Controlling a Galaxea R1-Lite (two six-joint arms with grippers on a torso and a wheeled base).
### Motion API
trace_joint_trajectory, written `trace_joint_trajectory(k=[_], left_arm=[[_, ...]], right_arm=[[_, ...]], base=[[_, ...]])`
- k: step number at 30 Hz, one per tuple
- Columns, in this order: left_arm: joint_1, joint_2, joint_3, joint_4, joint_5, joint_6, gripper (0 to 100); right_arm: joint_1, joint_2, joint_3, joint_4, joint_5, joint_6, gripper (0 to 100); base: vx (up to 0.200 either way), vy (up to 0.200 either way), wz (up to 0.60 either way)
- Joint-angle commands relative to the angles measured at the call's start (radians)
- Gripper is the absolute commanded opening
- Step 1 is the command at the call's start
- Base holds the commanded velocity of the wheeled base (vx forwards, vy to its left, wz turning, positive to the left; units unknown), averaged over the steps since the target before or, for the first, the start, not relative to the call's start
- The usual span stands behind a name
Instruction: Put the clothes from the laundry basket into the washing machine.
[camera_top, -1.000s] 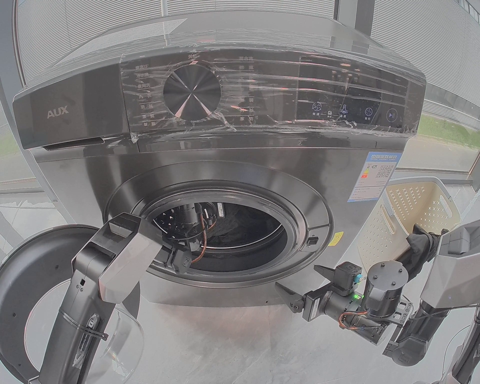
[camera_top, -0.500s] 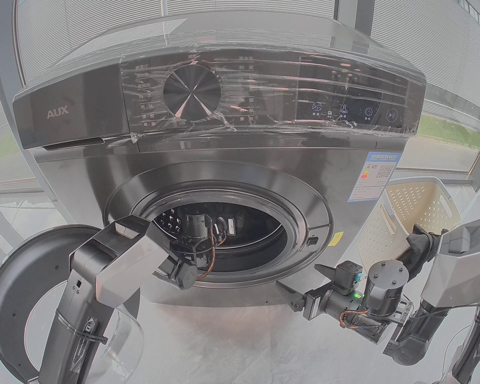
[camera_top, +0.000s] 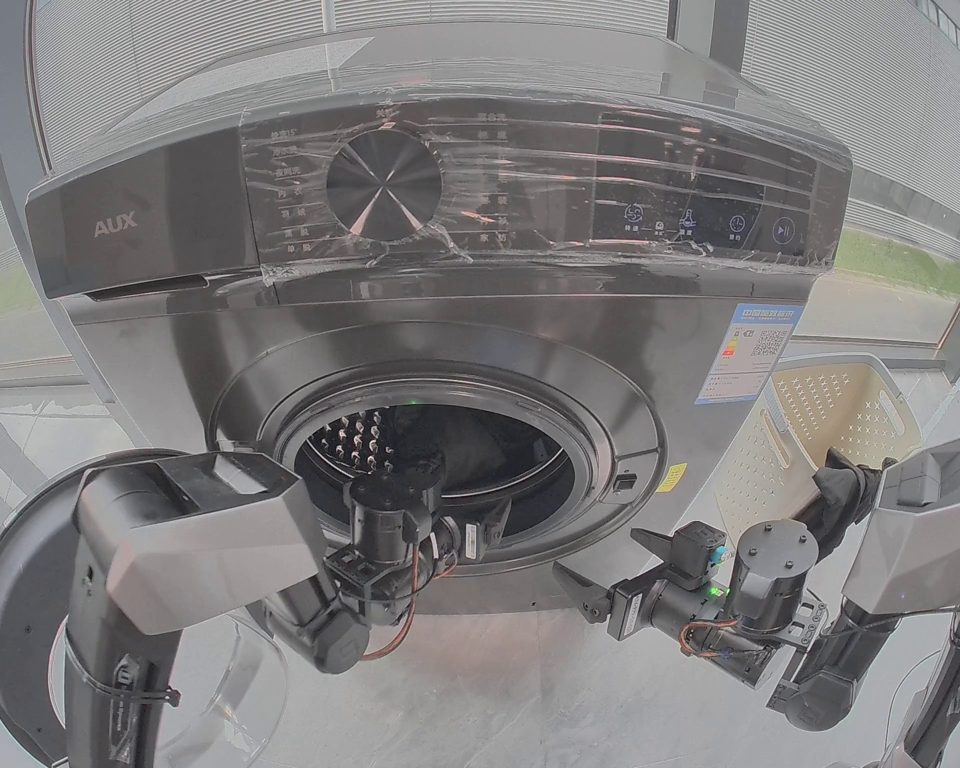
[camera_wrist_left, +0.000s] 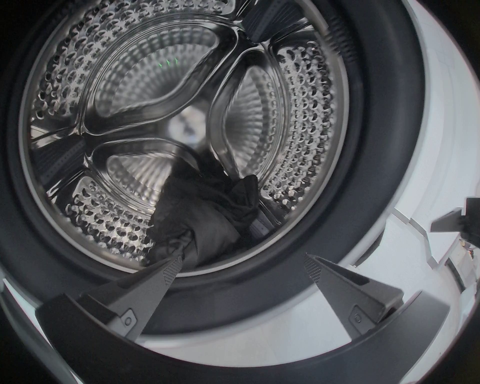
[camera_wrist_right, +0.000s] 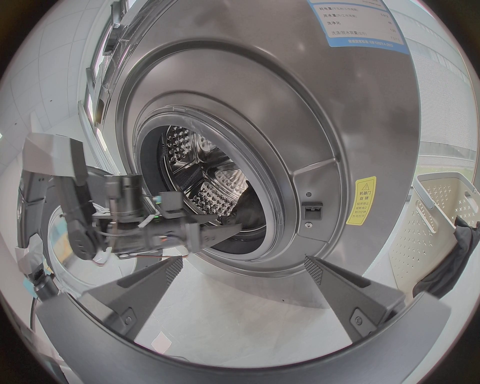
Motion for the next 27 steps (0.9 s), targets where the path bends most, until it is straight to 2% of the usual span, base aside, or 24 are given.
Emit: trace_joint_trajectory(k=[1,4,6,8,16,19,22,23,25,26,27], left_arm=[[-0.089,-0.315,0.346,-0.068,0.001,-0.044,100],[-0.111,-0.389,0.441,-0.073,0.006,-0.059,100],[-0.14,-0.462,0.525,-0.073,0.009,-0.104,100],[-0.152,-0.497,0.559,-0.08,0.028,-0.119,100],[-0.191,-0.605,0.692,-0.125,0.115,-0.108,100],[-0.195,-0.617,0.738,-0.153,0.14,-0.118,100],[-0.189,-0.611,0.78,-0.232,0.195,-0.107,100],[-0.184,-0.602,0.786,-0.251,0.209,-0.087,100],[-0.18,-0.605,0.789,-0.257,0.215,-0.018,100],[-0.18,-0.609,0.791,-0.258,0.216,0.004,100],[-0.18,-0.614,0.783,-0.26,0.216,0.008,100]], right_arm=[[-0.004,0.0,0.004,-0.002,-0.002,-0.001,100],[-0.004,0.0,0.004,-0.002,-0.002,-0.001,100],[-0.004,-0.003,0.016,-0.002,-0.002,-0.001,100],[-0.007,-0.005,0.024,-0.002,-0.002,-0.001,100],[-0.018,-0.02,0.033,-0.002,-0.002,-0.001,100],[-0.027,-0.023,0.036,-0.002,-0.002,-0.001,100],[-0.043,-0.037,0.036,-0.001,-0.002,-0.003,100],[-0.043,-0.045,0.038,0.001,-0.002,-0.003,100],[-0.043,-0.059,0.047,-0.001,-0.002,-0.004,100],[-0.044,-0.065,0.047,-0.001,-0.002,-0.007,100],[-0.044,-0.071,0.047,0.001,-0.002,-0.007,100]], base=[[0.0,0.0,0.0],[0.0,0.0,0.0],[0.0,0.0,0.0],[0.0,0.0,0.0],[0.0,0.0,0.0],[0.0,0.0,0.0],[-0.067,0.0,0.0],[-0.2,0.0,0.0],[-0.2,0.0,0.0],[-0.2,0.0,0.0],[-0.2,0.0,0.0]])
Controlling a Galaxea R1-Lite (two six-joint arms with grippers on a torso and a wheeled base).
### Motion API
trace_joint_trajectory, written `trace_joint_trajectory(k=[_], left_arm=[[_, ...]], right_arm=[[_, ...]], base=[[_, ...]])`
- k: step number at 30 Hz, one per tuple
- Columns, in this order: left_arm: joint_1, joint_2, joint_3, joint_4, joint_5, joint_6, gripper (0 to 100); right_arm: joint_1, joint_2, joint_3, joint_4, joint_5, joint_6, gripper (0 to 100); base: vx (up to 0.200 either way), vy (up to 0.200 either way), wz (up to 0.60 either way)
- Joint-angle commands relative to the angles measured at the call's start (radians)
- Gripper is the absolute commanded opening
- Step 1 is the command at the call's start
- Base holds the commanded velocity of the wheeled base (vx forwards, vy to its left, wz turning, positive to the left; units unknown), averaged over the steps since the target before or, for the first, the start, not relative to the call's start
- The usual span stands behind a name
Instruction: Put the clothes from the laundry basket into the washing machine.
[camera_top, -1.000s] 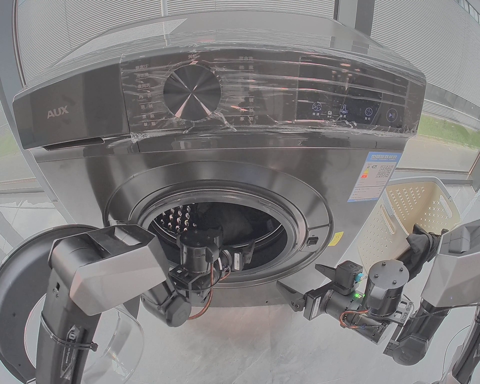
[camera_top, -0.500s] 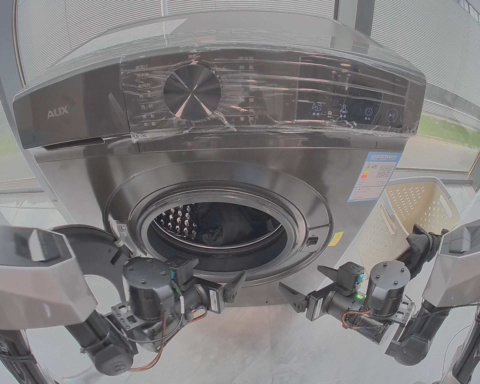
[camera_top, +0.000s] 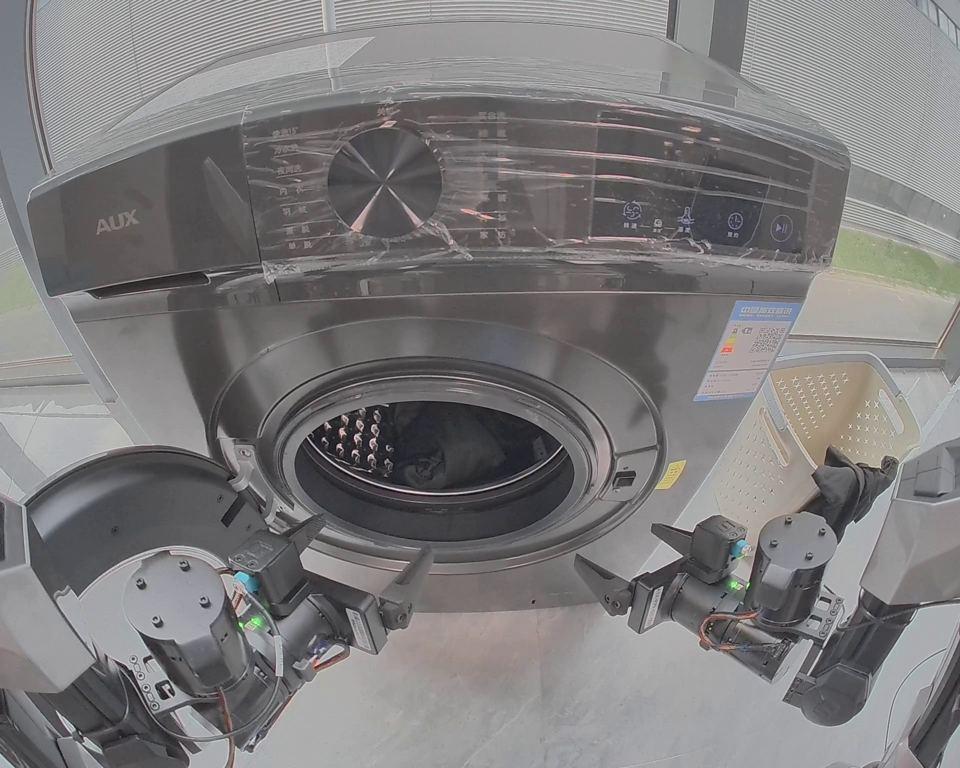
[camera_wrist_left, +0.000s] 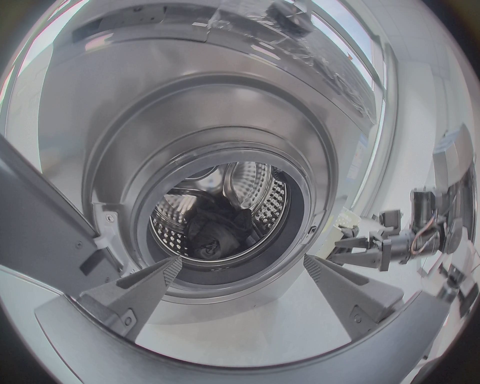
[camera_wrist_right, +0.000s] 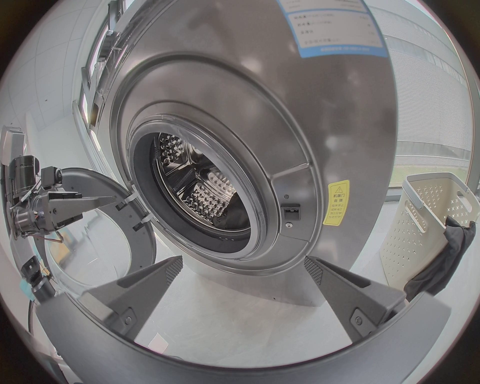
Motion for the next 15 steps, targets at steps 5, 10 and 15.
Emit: trace_joint_trajectory(k=[5,10,15], left_arm=[[0.02,-0.017,0.017,-0.004,0.011,0.011,100],[0.037,-0.02,0.011,-0.005,0.006,0.01,100],[0.067,-0.027,0.017,-0.005,-0.001,0.013,100]], right_arm=[[-0.007,-0.052,0.011,0.001,-0.005,-0.006,100],[-0.01,-0.078,0.023,0.002,-0.007,-0.009,100],[-0.031,-0.107,0.053,0.002,-0.008,-0.011,100]], base=[[-0.2,0.0,0.0],[-0.2,0.0,0.0],[-0.2,0.0,0.0]])
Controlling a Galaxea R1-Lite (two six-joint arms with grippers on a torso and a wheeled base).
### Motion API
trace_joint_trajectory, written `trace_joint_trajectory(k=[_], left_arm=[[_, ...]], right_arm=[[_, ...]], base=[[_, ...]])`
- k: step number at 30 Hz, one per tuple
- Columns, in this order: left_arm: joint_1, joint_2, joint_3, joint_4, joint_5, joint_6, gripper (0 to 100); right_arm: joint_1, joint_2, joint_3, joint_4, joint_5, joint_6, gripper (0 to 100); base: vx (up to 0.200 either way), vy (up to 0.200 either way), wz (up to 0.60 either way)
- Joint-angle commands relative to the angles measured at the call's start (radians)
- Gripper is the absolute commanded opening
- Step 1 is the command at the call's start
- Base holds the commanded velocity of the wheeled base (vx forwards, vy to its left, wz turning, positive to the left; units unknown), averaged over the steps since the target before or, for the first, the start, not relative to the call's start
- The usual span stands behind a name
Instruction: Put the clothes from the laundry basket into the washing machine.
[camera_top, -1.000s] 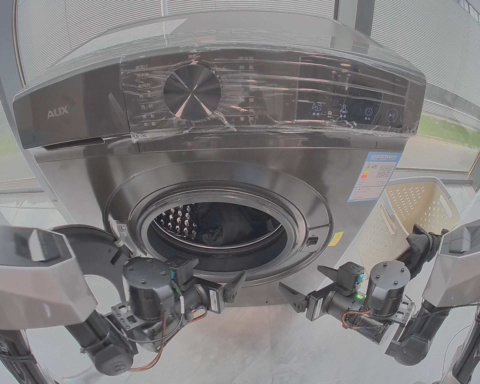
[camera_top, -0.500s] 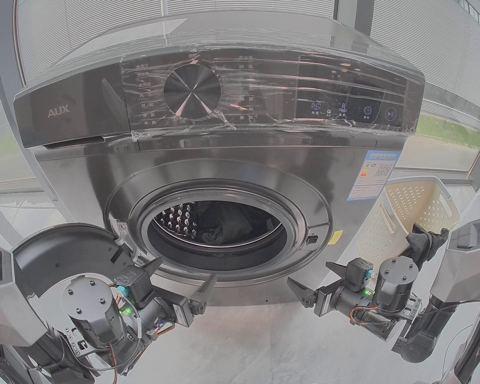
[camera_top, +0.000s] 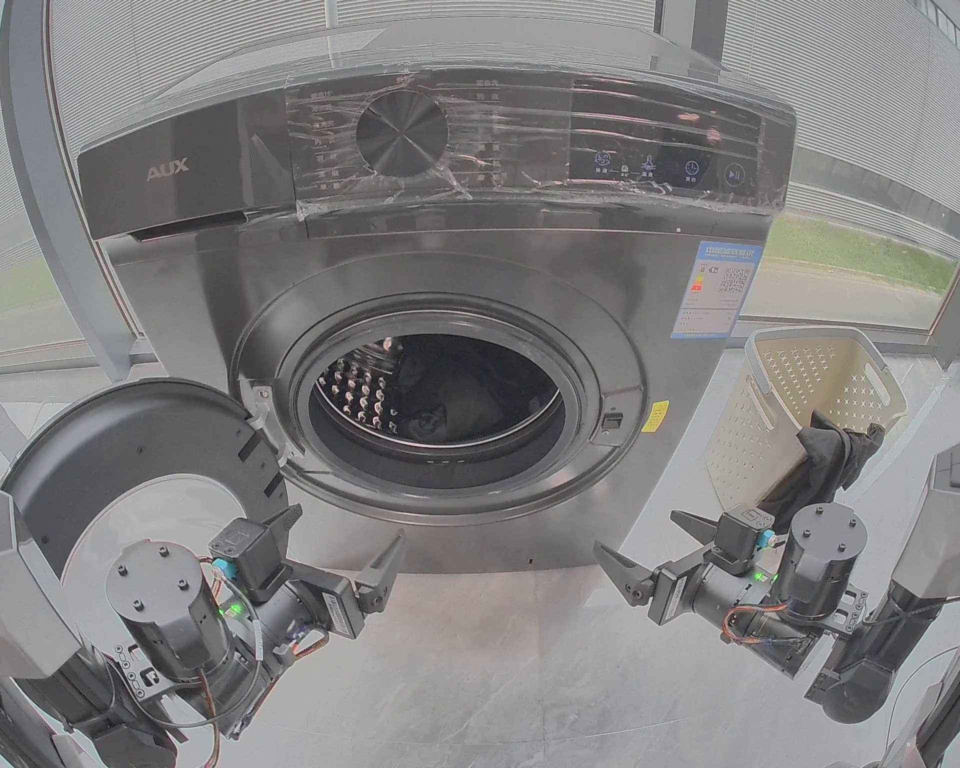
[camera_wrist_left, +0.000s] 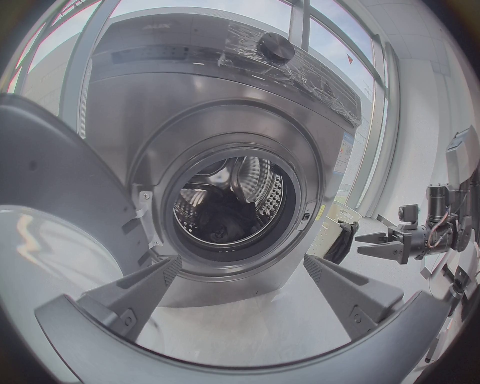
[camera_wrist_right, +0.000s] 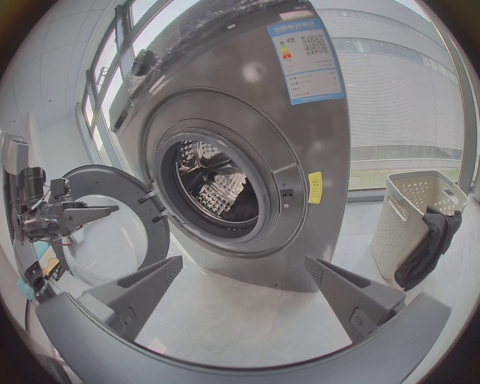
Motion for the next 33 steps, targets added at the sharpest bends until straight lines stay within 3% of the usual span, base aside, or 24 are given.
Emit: trace_joint_trajectory(k=[1,4,12,19,33], left_arm=[[0.023,-0.005,0.007,-0.003,-0.004,0.001,100],[0.025,-0.006,0.001,-0.004,-0.023,-0.002,100],[0.031,-0.04,-0.03,-0.003,-0.006,0.006,100],[0.028,-0.041,-0.016,-0.001,-0.006,0.006,100],[0.017,-0.043,-0.007,-0.003,-0.003,0.006,100]], right_arm=[[-0.014,-0.03,0.022,0.0,-0.002,-0.001,100],[-0.031,-0.044,0.031,0.0,-0.005,-0.005,100],[-0.088,-0.087,0.062,0.002,-0.007,-0.028,100],[-0.086,-0.107,0.062,0.003,-0.047,-0.033,100],[-0.103,-0.154,0.102,0.003,-0.05,-0.051,100]], base=[[0.0,0.0,0.0],[0.0,0.0,0.0],[0.0,0.0,0.0],[0.0,-0.2,0.0],[0.0,-0.2,0.0]])
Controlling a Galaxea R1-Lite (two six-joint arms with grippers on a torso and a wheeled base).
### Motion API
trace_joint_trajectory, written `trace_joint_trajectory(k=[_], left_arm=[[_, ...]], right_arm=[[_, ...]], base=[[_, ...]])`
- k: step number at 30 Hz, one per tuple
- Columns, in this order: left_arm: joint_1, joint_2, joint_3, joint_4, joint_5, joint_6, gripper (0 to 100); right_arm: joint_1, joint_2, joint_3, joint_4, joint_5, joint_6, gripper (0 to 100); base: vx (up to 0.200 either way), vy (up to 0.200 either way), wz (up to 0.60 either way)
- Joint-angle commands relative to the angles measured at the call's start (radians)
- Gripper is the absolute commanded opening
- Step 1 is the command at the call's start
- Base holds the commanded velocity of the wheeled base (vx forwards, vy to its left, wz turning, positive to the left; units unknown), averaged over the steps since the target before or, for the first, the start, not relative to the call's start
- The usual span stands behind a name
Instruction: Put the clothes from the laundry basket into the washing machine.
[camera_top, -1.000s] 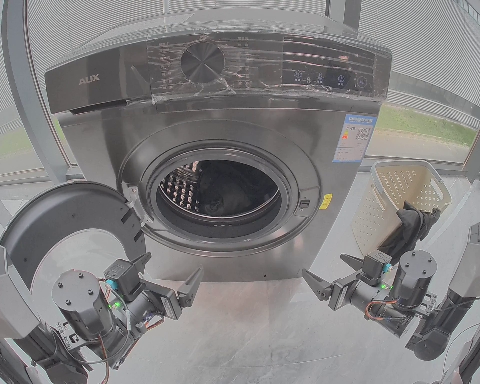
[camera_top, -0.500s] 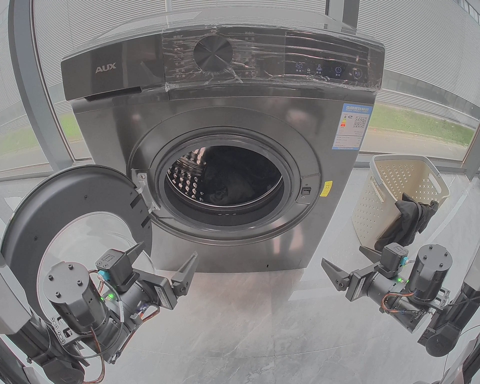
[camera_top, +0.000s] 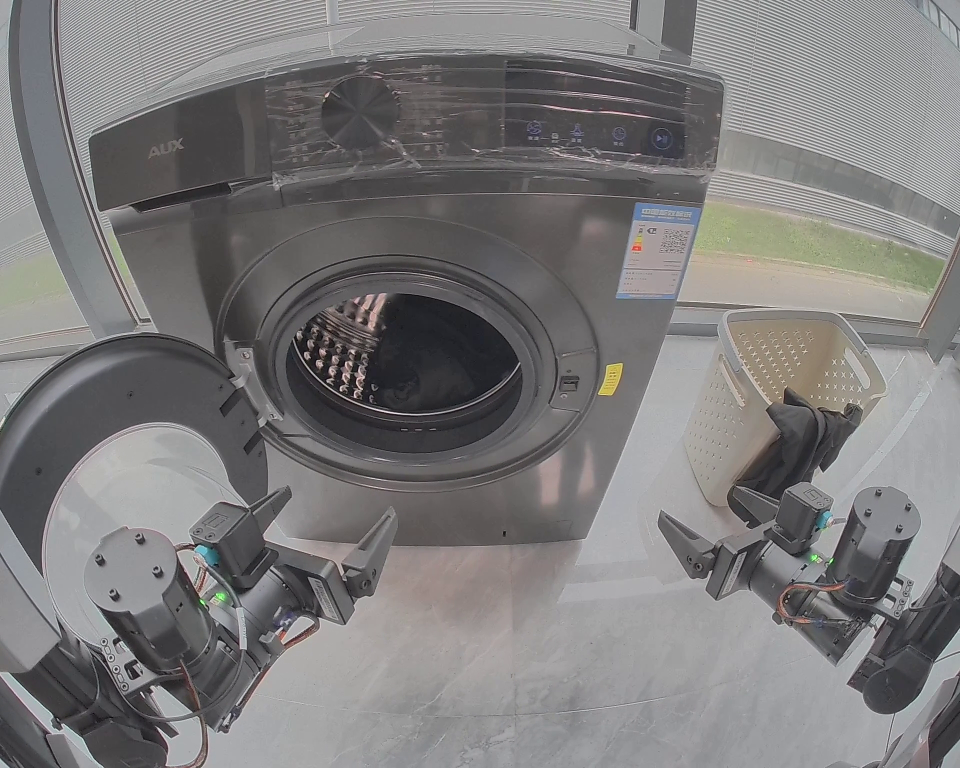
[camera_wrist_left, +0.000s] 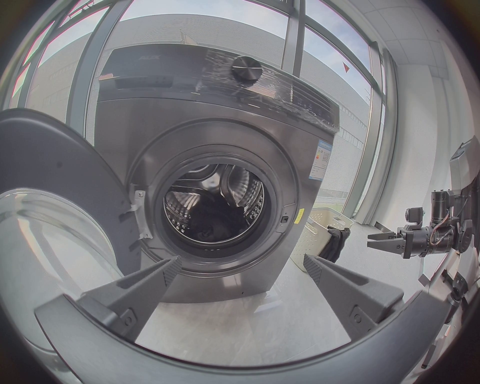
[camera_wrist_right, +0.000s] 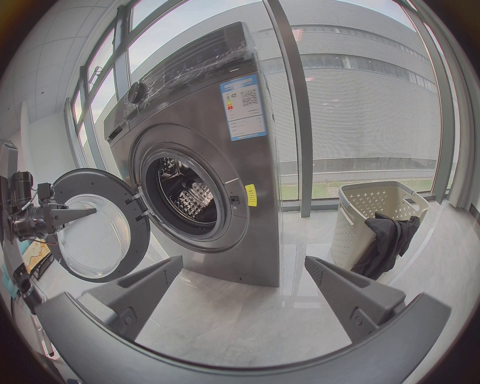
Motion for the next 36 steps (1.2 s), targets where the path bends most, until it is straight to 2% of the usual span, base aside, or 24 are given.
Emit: trace_joint_trajectory(k=[1,5,6,7,10,12,13,17,22,24,25,26,28,32,36], left_arm=[[-0.002,0.001,0.004,-0.002,0.001,0.0,100],[-0.005,0.0,0.024,-0.002,0.021,0.0,100],[-0.01,-0.01,0.055,-0.004,0.049,-0.003,100],[-0.013,-0.019,0.069,-0.004,0.053,-0.006,100],[-0.015,-0.04,0.099,-0.004,0.053,-0.038,100],[-0.015,-0.04,0.101,-0.004,0.053,-0.044,100],[-0.015,-0.043,0.101,-0.004,0.058,-0.047,100],[-0.016,-0.077,0.104,-0.002,0.056,-0.039,100],[-0.028,-0.154,0.155,0.007,0.059,-0.026,100],[-0.022,-0.218,0.155,0.013,0.073,-0.018,100],[-0.022,-0.218,0.155,0.013,0.073,-0.018,100],[-0.018,-0.284,0.155,0.042,0.075,0.0,100],[-0.018,-0.364,0.155,0.108,0.075,0.027,100],[-0.005,-0.51,0.155,0.261,0.075,0.02,100],[0.012,-0.703,0.155,0.505,0.067,0.027,100]], right_arm=[[-0.006,-0.025,0.017,0.0,0.001,-0.002,100],[-0.017,-0.052,0.032,0.003,0.001,-0.003,100],[-0.037,-0.085,0.058,0.001,0.001,-0.016,100],[-0.048,-0.098,0.061,0.001,0.002,-0.023,100],[-0.08,-0.131,0.078,0.006,0.007,-0.031,100],[-0.086,-0.135,0.092,0.006,0.011,-0.031,100],[-0.1,-0.14,0.13,0.0,0.014,-0.028,100],[-0.115,-0.173,0.149,0.012,0.011,-0.014,100],[-0.157,-0.259,0.149,0.029,0.013,-0.035,100],[-0.155,-0.345,0.149,0.139,0.013,-0.045,100],[-0.155,-0.345,0.149,0.139,0.013,-0.045,100],[-0.147,-0.427,0.149,0.258,0.004,-0.039,100],[-0.146,-0.532,0.149,0.403,0.004,-0.039,100],[-0.157,-0.746,0.149,0.666,0.004,-0.042,100],[-0.169,-0.974,0.149,0.908,-0.021,-0.039,100]], base=[[0.0,-0.2,0.0],[0.0,-0.2,0.0],[0.0,-0.2,0.0],[0.0,-0.2,0.0],[0.0,-0.2,0.0],[0.0,-0.2,0.0],[0.0,-0.2,0.0],[0.0,-0.2,0.0],[0.0,-0.2,0.0],[0.0,-0.2,0.0],[0.0,-0.2,0.0],[0.0,-0.2,0.0],[0.0,-0.2,0.0],[0.0,-0.2,0.0],[0.0,-0.05,0.0]])
